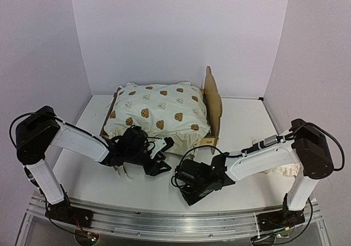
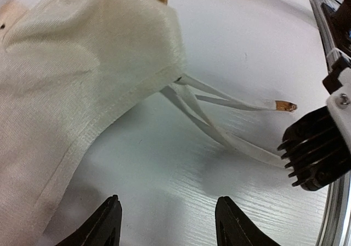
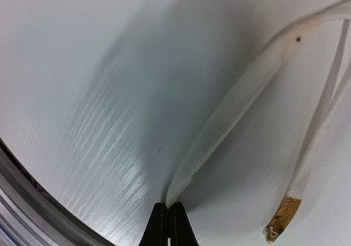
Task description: Set up the pet bed
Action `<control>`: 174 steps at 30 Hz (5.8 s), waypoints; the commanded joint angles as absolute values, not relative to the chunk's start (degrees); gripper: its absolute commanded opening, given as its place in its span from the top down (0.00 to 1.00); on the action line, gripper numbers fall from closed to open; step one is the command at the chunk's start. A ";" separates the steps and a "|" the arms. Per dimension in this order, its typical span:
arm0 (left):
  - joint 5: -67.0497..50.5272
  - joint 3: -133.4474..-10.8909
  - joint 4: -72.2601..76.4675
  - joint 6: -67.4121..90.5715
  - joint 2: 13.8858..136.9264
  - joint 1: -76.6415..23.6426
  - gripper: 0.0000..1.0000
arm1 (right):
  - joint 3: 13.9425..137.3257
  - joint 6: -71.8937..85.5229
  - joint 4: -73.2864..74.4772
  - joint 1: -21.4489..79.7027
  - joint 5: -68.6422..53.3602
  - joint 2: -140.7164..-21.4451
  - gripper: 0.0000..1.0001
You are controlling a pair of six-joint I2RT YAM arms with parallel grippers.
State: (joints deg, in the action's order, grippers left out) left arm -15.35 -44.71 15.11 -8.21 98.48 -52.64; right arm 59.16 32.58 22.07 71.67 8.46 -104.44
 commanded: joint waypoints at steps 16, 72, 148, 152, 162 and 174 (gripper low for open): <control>-32.29 -47.82 35.48 -39.74 101.61 -52.92 0.39 | 61.44 34.21 16.29 53.76 -18.95 -90.91 1.00; -16.28 -56.86 27.51 4.95 107.38 -54.67 1.00 | 47.98 41.18 -18.06 48.80 17.12 -100.01 0.75; -27.76 -77.64 21.81 -25.08 125.67 -55.28 1.00 | 44.81 31.69 4.01 35.82 -17.38 -80.93 0.64; -27.68 -77.66 21.80 -25.04 125.59 -55.28 1.00 | 45.57 30.75 1.66 35.77 -19.03 -83.78 0.62; -27.57 -77.61 22.21 -24.30 125.51 -55.27 1.00 | 46.55 31.57 0.47 35.79 -18.73 -87.73 0.74; -25.93 -77.88 23.28 -21.50 125.67 -55.28 1.00 | 44.62 33.32 -1.40 35.80 -18.49 -87.97 0.97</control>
State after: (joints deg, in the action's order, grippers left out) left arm -26.67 -76.88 21.09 -22.30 125.03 -55.09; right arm 44.88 32.03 -2.05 35.66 -17.70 -87.13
